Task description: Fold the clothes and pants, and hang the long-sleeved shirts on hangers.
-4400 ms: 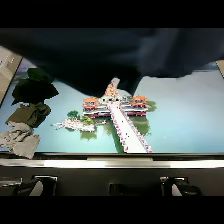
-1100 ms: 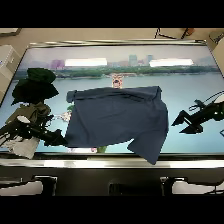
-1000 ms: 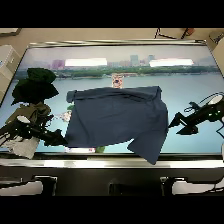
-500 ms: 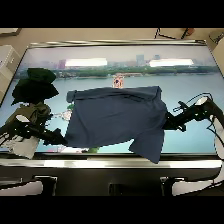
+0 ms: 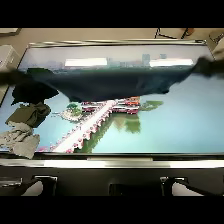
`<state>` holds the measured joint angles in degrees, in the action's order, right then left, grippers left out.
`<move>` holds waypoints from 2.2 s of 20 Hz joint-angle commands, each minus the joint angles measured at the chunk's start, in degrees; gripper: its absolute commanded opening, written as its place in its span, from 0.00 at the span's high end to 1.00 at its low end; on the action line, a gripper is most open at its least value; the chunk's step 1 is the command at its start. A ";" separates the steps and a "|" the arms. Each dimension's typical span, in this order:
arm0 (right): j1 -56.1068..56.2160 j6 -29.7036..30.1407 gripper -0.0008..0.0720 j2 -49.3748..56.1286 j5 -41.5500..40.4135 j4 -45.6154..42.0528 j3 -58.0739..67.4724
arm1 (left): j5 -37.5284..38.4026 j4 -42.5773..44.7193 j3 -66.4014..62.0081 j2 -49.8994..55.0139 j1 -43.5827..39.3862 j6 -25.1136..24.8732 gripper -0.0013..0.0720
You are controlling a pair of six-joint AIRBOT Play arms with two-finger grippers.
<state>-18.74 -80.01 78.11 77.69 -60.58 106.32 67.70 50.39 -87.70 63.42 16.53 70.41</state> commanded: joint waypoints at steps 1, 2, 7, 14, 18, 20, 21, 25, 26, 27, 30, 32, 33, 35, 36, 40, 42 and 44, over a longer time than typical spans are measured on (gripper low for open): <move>-0.04 1.64 0.93 -11.65 -12.83 -1.99 16.26 | -10.47 1.90 -24.63 -7.93 0.26 1.88 0.96; -0.04 1.64 0.93 -16.13 -14.69 -2.51 15.58 | -10.43 1.95 -27.63 -9.60 0.26 3.06 0.96; -0.04 0.00 0.93 -28.59 -13.42 -5.81 15.10 | -11.80 2.32 -28.96 -17.35 0.26 3.80 0.96; -0.04 -5.99 0.93 -31.26 -12.72 -9.60 15.13 | -9.51 2.38 -28.83 -17.09 0.26 6.80 0.96; 0.02 -11.28 0.93 -21.09 10.69 -8.02 12.85 | 3.26 2.05 -21.31 -9.62 -1.07 10.19 0.95; 0.92 -11.30 0.93 -13.31 21.14 -5.46 4.20 | 6.43 2.34 -11.32 -4.04 -4.02 9.46 0.95; 3.08 -10.56 0.93 -10.08 20.98 -6.62 -1.57 | 6.38 2.75 -5.84 -1.44 -5.40 8.90 0.96; 13.09 -11.63 0.93 4.17 1.88 -9.70 -22.77 | 1.49 4.46 14.36 10.38 -7.32 9.09 0.95; 14.14 -13.68 0.93 9.46 -0.94 -9.31 -23.28 | -2.01 4.44 17.35 14.08 -7.32 9.16 0.95; 14.60 -13.88 0.93 14.23 -4.33 -8.31 -22.82 | -6.03 4.26 18.40 17.81 -7.32 9.09 0.95; 14.60 -13.79 0.93 22.88 -15.39 -4.96 -18.69 | -11.91 -0.11 13.33 28.96 -6.86 9.11 0.95; 14.60 -13.66 0.93 23.69 -26.27 -4.98 -17.75 | -13.42 -1.62 8.28 33.55 -7.37 9.05 0.95; 14.60 -13.92 0.93 23.67 -32.28 -4.98 -17.62 | -14.32 -1.57 5.68 35.45 -7.69 8.26 0.95; 14.60 -14.08 0.93 23.93 -39.71 -4.85 -16.96 | -15.58 -1.57 0.92 38.29 -8.07 6.67 0.95; 14.60 -14.10 0.93 24.11 -41.24 -4.48 -16.94 | -16.37 -1.57 -0.92 39.41 -8.20 6.47 0.95; 14.60 -14.21 0.93 26.88 -37.18 -4.33 -16.94 | -17.97 -1.57 -2.80 42.10 -9.05 5.88 0.95; 14.53 -16.48 0.93 27.34 -37.59 -4.07 -16.85 | -18.32 -1.60 -2.80 42.73 -9.44 5.90 0.95; 13.31 -16.65 0.93 27.28 -33.99 -3.91 -13.99 | -16.61 -2.25 -3.65 42.32 -9.27 5.88 0.95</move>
<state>-4.51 -95.50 104.84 41.41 -64.86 90.15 50.39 48.71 -90.15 105.12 7.40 76.55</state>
